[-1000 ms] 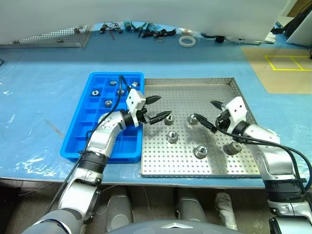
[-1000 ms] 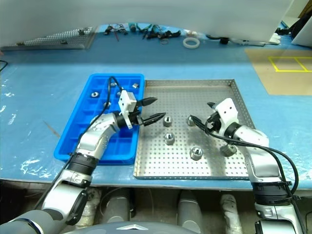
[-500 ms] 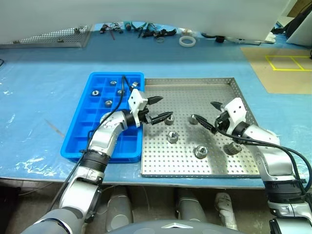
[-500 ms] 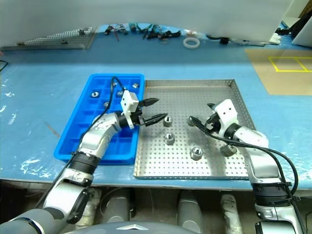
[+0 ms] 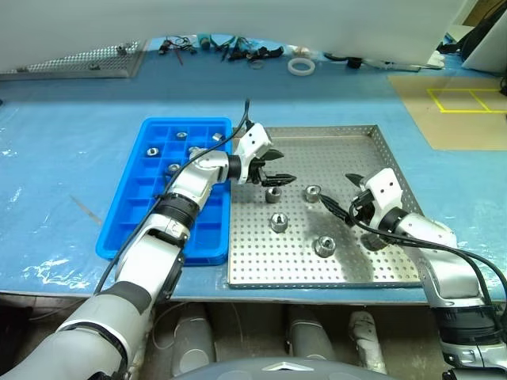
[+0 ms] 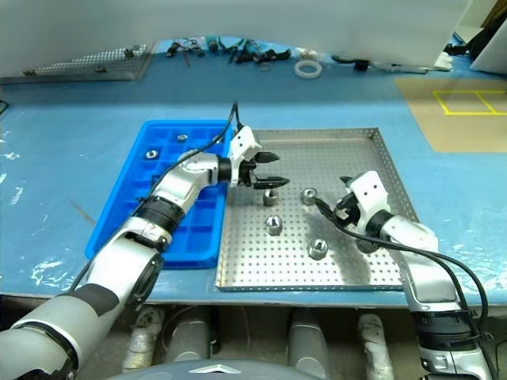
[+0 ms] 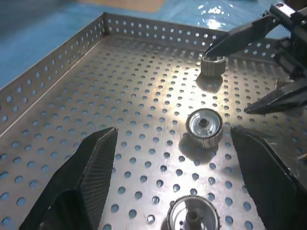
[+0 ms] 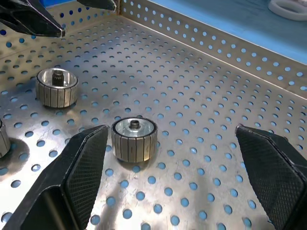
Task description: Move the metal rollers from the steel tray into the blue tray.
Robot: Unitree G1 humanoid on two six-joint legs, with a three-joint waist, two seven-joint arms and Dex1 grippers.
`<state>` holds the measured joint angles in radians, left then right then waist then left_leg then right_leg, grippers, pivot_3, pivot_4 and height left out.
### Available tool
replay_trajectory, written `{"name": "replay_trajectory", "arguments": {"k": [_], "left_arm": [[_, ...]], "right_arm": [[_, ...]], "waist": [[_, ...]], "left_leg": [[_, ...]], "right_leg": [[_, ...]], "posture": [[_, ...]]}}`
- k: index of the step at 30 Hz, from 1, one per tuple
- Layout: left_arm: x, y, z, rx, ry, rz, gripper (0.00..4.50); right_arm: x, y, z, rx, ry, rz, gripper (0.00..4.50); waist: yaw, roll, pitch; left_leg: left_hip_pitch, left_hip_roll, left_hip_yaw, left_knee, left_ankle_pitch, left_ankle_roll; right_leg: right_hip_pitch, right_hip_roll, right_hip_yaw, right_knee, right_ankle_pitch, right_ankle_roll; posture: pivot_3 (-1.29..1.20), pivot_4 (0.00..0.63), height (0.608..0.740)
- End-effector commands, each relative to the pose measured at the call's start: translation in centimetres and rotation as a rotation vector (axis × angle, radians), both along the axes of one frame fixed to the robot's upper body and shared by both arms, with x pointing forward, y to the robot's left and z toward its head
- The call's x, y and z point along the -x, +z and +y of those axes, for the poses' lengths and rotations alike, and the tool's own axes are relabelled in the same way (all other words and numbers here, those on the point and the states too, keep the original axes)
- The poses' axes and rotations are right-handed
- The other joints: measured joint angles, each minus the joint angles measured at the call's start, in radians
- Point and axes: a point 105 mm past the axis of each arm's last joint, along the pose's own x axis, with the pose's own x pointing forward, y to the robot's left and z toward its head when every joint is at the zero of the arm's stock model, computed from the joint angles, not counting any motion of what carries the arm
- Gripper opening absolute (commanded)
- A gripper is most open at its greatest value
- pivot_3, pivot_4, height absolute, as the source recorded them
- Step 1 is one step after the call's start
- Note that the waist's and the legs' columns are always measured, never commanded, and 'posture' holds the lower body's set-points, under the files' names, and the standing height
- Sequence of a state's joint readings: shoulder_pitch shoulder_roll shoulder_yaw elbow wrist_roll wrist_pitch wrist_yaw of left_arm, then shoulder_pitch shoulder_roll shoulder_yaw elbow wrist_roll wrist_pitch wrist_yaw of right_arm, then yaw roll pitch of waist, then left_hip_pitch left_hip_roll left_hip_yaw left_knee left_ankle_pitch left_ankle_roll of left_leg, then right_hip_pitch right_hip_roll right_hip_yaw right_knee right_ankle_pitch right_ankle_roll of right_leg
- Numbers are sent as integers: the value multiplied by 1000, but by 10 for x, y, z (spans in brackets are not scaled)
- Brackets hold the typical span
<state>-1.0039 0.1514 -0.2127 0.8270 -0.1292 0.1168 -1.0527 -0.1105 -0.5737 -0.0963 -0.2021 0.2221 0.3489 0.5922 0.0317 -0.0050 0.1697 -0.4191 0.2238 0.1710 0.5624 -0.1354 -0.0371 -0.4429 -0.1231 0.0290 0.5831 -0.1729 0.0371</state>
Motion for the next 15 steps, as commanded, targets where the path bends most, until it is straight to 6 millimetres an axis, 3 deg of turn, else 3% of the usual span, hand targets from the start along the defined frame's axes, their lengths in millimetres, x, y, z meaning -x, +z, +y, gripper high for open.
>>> {"name": "replay_trajectory", "arguments": {"k": [1,7,15], "left_arm": [[2,6,3,-68,-76,-37,3995],[3,4,4,-82,-103,-23,3995],[10,-19,-5,-226,-172,-59,3995]], "right_arm": [[1,16,-3,-3,-15,-68,4500],[1,13,-2,0,-20,-67,4500],[2,9,-4,22,-33,-63,4500]], "waist": [[-1,0,0],[-5,0,0],[-12,0,0]], "left_leg": [[0,0,0,0,0,0],[0,0,0,0,0,0],[-1,0,0,0,0,0]], "right_leg": [[0,0,0,0,0,0],[0,0,0,0,0,0],[0,-1,0,-1,0,0]], "posture": [[-291,150,740],[-295,150,740],[-312,150,740]]}}
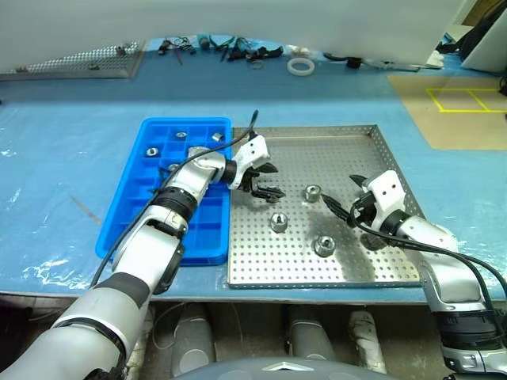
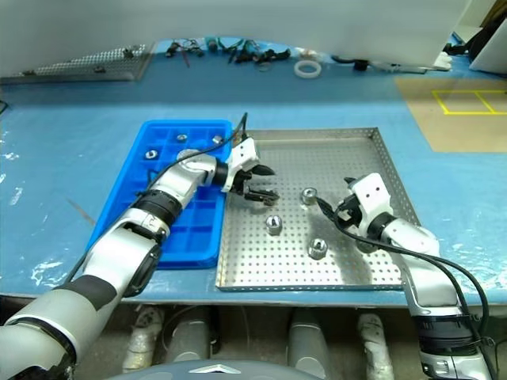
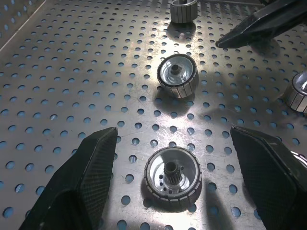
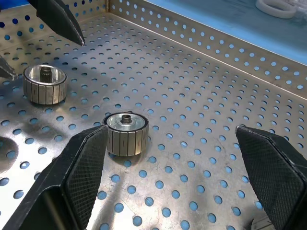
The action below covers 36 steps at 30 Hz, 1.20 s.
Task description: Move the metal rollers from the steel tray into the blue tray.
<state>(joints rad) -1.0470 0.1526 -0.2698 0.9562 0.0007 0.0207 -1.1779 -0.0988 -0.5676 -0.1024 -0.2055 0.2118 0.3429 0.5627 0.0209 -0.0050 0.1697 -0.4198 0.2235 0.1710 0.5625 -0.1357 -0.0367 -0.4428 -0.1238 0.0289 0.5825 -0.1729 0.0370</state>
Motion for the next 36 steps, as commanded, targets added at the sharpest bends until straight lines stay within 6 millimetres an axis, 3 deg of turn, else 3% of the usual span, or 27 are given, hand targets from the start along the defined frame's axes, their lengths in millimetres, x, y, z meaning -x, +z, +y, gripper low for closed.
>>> {"name": "replay_trajectory", "arguments": {"k": [1,6,9,14,18,22,24,26,29,32,36], "left_arm": [[1,1,-6,-53,-47,-53,3995],[-3,-6,-4,-134,-34,-82,3995],[-5,-17,-1,-180,-17,-68,3421],[-3,-22,-5,-165,-5,-16,1829],[-8,-21,-3,-149,33,-33,1773],[-9,21,-14,143,62,70,1773],[-24,47,-7,218,186,-63,1773],[-25,82,-2,380,270,-135,1773],[-25,113,20,529,473,-258,1773],[-15,115,45,600,635,-302,1773],[-5,90,79,535,819,-358,1773]], "right_arm": [[3,8,0,36,1,-47,4500],[4,6,3,26,3,-49,4500],[4,6,3,26,4,-50,4500],[3,5,6,24,6,-52,4500],[3,5,14,5,25,-54,4500],[-2,14,24,-60,61,-71,4500],[-10,16,28,-64,83,-71,4500],[-18,13,32,-20,117,-62,4500],[-30,17,46,-35,179,-68,4500],[-43,25,59,-62,230,-89,4500],[-59,41,72,-122,285,-120,4500]], "waist": [[-2,0,0],[-6,0,0],[-7,0,0],[-6,0,0],[-6,0,0],[-6,0,0],[-7,0,0],[-6,-1,0],[-1,-1,0],[5,-1,0],[23,-1,0]], "left_leg": [[0,0,0,0,0,0],[0,0,0,0,0,0],[0,0,0,0,0,0],[0,0,0,0,0,0],[0,0,0,0,0,0],[0,0,0,0,0,0],[-1,0,0,-1,0,0],[-1,0,0,0,0,0],[-1,1,0,-2,0,0],[-1,1,0,-2,0,0],[-2,2,0,-1,-1,1]], "right_leg": [[0,0,0,0,0,0],[0,0,0,0,0,0],[0,0,0,0,0,0],[0,0,0,-1,0,0],[0,0,0,-1,0,0],[0,0,0,-1,0,0],[-1,0,0,-1,0,0],[-1,0,0,-1,0,0],[-1,0,-2,0,0,-1],[-1,0,-3,-1,0,-1],[-1,0,-3,-1,0,-1]], "posture": [[-314,150,740],[-317,150,740],[-316,150,740],[-316,150,740],[-301,150,740],[-287,150,740],[-224,150,740],[-165,150,740],[-73,150,740],[20,150,740],[49,150,740]]}}
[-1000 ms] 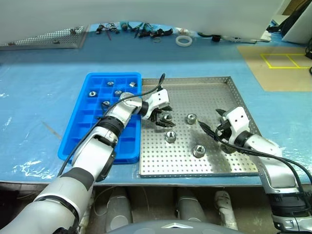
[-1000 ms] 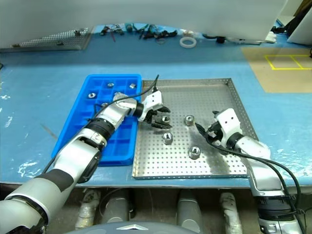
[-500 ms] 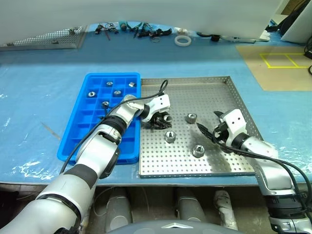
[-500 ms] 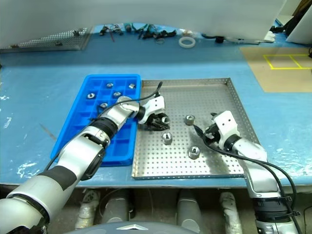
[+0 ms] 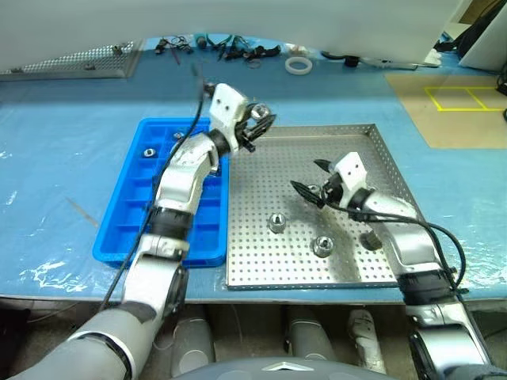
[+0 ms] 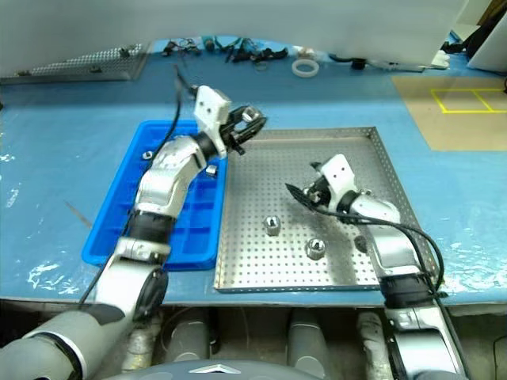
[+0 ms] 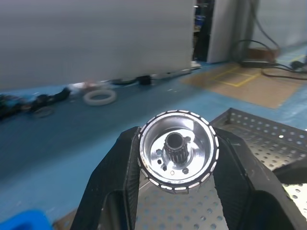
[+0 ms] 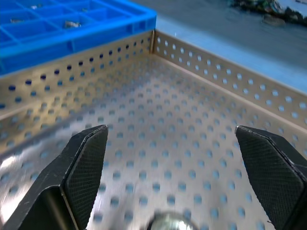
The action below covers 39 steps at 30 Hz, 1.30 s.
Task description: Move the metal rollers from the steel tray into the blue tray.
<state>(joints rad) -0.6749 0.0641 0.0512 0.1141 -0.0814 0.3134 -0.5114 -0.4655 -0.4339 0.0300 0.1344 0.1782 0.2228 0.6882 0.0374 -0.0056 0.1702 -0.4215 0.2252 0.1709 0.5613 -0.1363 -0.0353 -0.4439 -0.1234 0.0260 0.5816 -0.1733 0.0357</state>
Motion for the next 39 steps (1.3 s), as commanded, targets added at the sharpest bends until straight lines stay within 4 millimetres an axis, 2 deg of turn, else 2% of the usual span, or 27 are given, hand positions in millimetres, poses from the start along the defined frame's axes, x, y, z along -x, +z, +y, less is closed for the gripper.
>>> {"name": "replay_trajectory", "arguments": {"k": [1,4,9,15,18,21,26,31,33,34,36,38,39], "left_arm": [[9,-3,33,-33,161,-23,1773],[19,-30,70,-96,296,40,1773],[17,-39,105,-79,468,95,1773],[12,-53,120,-75,554,153,1773],[14,-56,125,-73,605,162,1773],[21,-55,136,-46,696,151,1773],[32,-60,138,-38,731,174,1773],[39,-75,143,-27,751,237,1773],[37,-76,151,-34,797,247,2514],[36,-76,153,-25,811,253,2746],[32,-75,152,7,813,260,3439],[22,-57,138,53,721,197,4027],[17,-46,127,105,634,166,4027]], "right_arm": [[-7,24,14,-64,80,-64,4500],[-16,41,30,-80,164,-86,4500],[-26,47,44,-60,226,-107,4500],[-27,41,51,-58,249,-103,4500],[-25,36,49,-51,244,-96,4500],[-24,32,46,-39,234,-92,4500],[-24,26,46,-32,232,-83,4500],[-25,27,49,-30,237,-87,4500],[-26,29,48,-34,233,-92,4500],[-26,29,46,-32,227,-93,4500],[-26,27,42,-25,212,-93,4500],[-26,28,37,-27,193,-98,4500],[-26,29,34,-27,185,-102,4500]], "waist": [[12,0,0],[32,0,0],[74,0,0],[98,0,0],[99,0,0],[96,0,0],[95,-1,0],[97,0,0],[97,-1,0],[97,-1,0],[95,-1,0],[94,0,0],[94,-1,0]], "left_leg": [[0,1,0,0,0,0],[0,1,0,0,0,0],[-3,2,-2,0,1,-2],[-7,1,-4,1,1,-2],[-17,2,-6,4,3,-3],[-18,3,-7,5,3,-4],[-18,3,-7,5,3,-4],[-18,3,-7,5,3,-4],[-18,3,-7,5,3,-4],[-18,3,-7,5,3,-4],[-18,3,-8,6,3,-4],[-18,3,-8,6,3,-4],[-18,3,-8,6,4,-5]], "right_leg": [[0,0,0,1,0,0],[0,0,-1,1,0,0],[0,0,-4,2,0,0],[-2,0,-6,2,0,0],[-13,0,-6,7,0,0],[-14,1,-7,8,0,0],[-14,1,-7,8,0,0],[-14,1,-8,8,0,0],[-14,1,-8,8,0,0],[-14,1,-8,8,0,0],[-13,1,-8,8,0,0],[-13,1,-8,9,0,0],[-14,1,-8,10,0,0]], "posture": [[147,150,740],[185,150,740],[248,150,740],[262,150,740],[246,150,740],[236,150,740],[250,150,740],[257,150,740],[250,150,740],[241,150,740],[241,150,740],[193,150,740],[193,150,740]]}}
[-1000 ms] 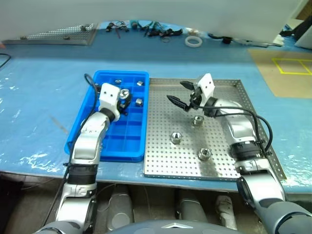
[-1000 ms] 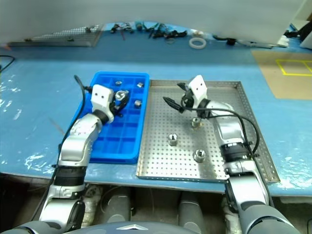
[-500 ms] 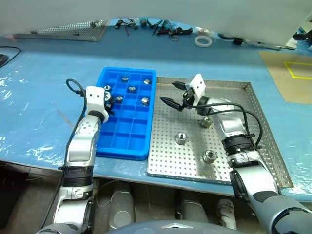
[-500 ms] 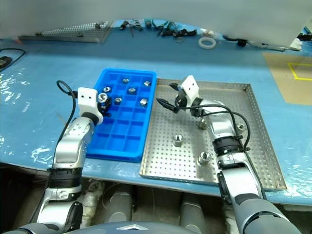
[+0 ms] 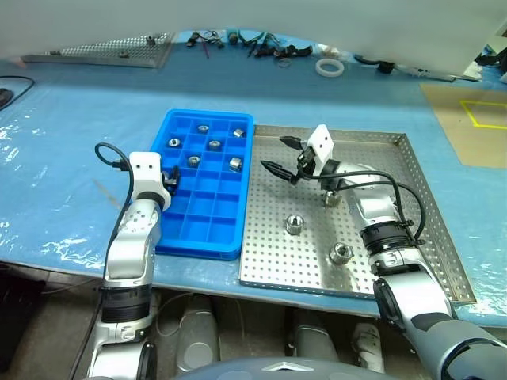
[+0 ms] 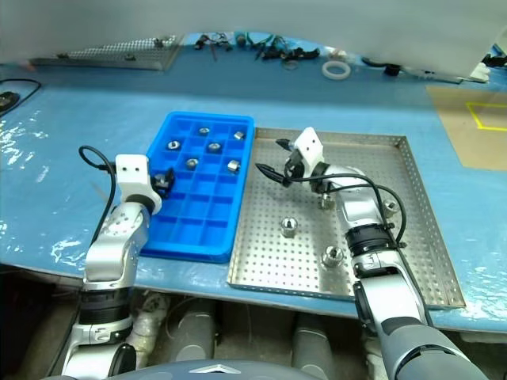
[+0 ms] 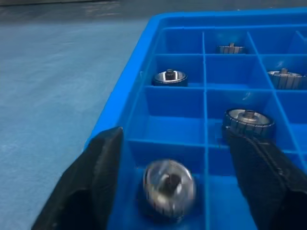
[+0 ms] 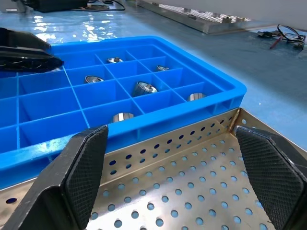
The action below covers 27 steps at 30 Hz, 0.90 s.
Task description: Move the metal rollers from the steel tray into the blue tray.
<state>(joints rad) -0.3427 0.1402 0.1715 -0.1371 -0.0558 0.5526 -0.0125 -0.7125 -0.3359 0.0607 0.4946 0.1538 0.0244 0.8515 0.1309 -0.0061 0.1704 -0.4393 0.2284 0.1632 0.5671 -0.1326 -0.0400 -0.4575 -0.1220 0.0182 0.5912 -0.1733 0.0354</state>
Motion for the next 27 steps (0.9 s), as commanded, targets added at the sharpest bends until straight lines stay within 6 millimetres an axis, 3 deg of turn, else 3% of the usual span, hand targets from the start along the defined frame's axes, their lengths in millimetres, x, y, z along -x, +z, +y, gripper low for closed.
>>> {"name": "replay_trajectory", "arguments": {"k": [1,5,11,19,27], "left_arm": [[-13,43,-24,98,-209,-177,4027],[-13,63,-75,18,-678,-230,4027],[-5,69,-123,9,-1187,-179,4027],[9,54,-168,-75,-1621,-21,4027],[25,21,-184,-199,-1823,120,4027]], "right_arm": [[1,15,-9,-8,-30,-66,4500],[8,16,-20,-13,-64,-69,4500],[30,10,-51,-1,-177,-53,4500],[55,6,-78,38,-273,-21,4500],[95,-9,-63,67,-145,110,4500]], "waist": [[1,0,0],[2,0,0],[-12,0,0],[-66,1,-1],[-109,1,-1]], "left_leg": [[0,0,-1,0,0,0],[-1,0,-1,1,1,0],[1,-2,1,1,1,-1],[5,-3,3,-1,4,-1],[8,-3,6,-2,2,1]], "right_leg": [[0,1,0,0,0,0],[0,0,0,0,0,0],[1,0,3,0,0,0],[2,0,7,2,2,0],[2,0,9,0,2,0]], "posture": [[170,150,740],[59,150,740],[-76,150,740],[-236,150,740],[-310,150,740]]}}
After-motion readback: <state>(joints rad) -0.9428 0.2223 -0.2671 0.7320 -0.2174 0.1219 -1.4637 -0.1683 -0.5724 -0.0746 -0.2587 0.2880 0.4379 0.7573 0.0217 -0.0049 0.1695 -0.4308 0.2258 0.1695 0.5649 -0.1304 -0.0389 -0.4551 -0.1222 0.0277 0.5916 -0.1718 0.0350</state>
